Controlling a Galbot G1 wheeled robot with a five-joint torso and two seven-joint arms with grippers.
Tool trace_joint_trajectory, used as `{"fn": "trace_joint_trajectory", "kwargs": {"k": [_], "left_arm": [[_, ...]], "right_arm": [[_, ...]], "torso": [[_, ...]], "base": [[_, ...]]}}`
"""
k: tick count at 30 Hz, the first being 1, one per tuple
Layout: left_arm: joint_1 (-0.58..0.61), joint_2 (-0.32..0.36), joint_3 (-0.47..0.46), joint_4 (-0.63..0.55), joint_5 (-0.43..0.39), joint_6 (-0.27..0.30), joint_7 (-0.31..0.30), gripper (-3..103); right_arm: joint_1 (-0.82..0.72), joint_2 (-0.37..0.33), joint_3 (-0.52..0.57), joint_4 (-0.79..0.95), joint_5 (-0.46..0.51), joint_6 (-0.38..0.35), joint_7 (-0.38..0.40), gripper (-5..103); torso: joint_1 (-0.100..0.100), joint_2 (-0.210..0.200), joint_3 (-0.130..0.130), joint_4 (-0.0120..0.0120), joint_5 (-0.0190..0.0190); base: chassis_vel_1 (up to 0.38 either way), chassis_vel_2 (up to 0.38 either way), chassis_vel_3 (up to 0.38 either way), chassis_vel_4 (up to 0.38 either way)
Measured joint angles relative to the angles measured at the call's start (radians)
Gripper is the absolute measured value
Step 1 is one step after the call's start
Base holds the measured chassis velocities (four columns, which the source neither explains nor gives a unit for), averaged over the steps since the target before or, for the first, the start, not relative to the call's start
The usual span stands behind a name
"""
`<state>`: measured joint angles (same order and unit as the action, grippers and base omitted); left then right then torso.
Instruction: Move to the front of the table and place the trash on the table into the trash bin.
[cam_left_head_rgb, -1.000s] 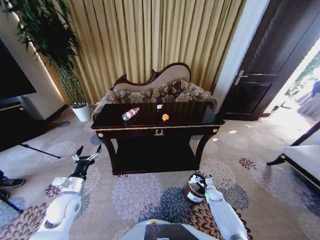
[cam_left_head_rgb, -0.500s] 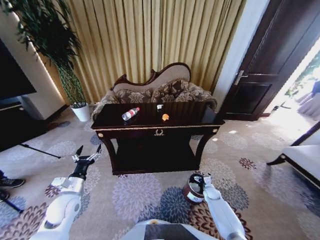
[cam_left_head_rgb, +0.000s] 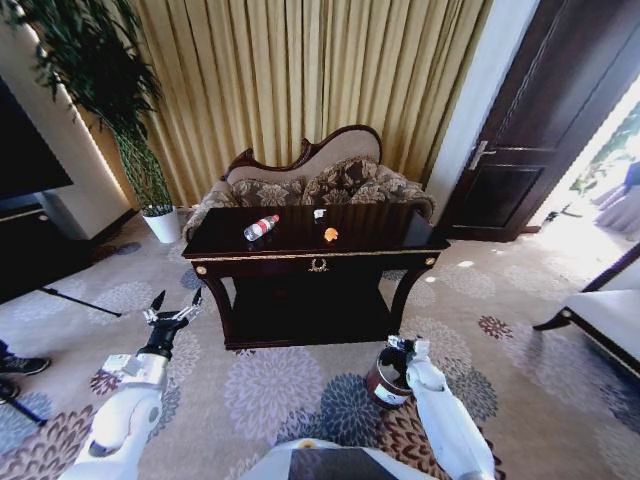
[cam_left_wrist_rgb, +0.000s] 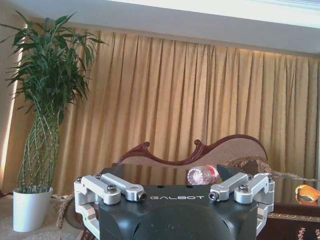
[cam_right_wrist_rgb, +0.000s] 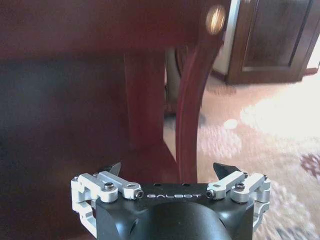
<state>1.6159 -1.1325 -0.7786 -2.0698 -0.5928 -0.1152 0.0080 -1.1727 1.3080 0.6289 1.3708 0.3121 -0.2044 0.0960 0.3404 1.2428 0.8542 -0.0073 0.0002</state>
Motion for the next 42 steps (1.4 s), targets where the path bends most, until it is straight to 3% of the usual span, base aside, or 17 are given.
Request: {"fn": "trace_joint_trajectory", "kwargs": {"k": [5, 10, 18, 24, 42], "left_arm": [[-0.001, -0.001, -0.001, 0.000, 0.000, 0.001, -0.001, 100], [-0.001, -0.008, 0.002, -0.012, 0.001, 0.001, -0.005, 100], [-0.002, -0.010, 0.003, -0.030, 0.004, 0.003, -0.007, 100], [0.004, -0.009, -0.002, -0.047, 0.007, 0.005, -0.012, 100], [0.000, -0.006, -0.022, -0.063, 0.008, 0.012, -0.024, 100]], "right_arm": [[-0.052, -0.007, 0.022, 0.182, 0.058, -0.028, -0.001, 100], [-0.106, -0.021, 0.020, 0.414, 0.209, -0.037, -0.003, 100], [-0.131, -0.054, -0.023, 0.634, 0.295, -0.060, 0.003, 100], [-0.131, -0.071, -0.063, 0.718, 0.337, -0.076, 0.006, 100], [-0.117, -0.094, -0.053, 0.711, 0.330, -0.057, -0.017, 100]], "torso": [[0.000, 0.000, 0.000, 0.0002, 0.0002], [0.000, 0.000, 0.000, 0.0003, 0.0000], [0.000, 0.000, 0.000, 0.0003, -0.0002], [0.000, 0.000, 0.000, 0.0003, 0.0000], [0.000, 0.000, 0.000, 0.0003, 0.0000]], "base": [[0.000, 0.000, 0.000, 0.000], [0.000, 0.000, 0.000, 0.000], [0.000, 0.000, 0.000, 0.000], [0.000, 0.000, 0.000, 0.000], [0.000, 0.000, 0.000, 0.000]]}}
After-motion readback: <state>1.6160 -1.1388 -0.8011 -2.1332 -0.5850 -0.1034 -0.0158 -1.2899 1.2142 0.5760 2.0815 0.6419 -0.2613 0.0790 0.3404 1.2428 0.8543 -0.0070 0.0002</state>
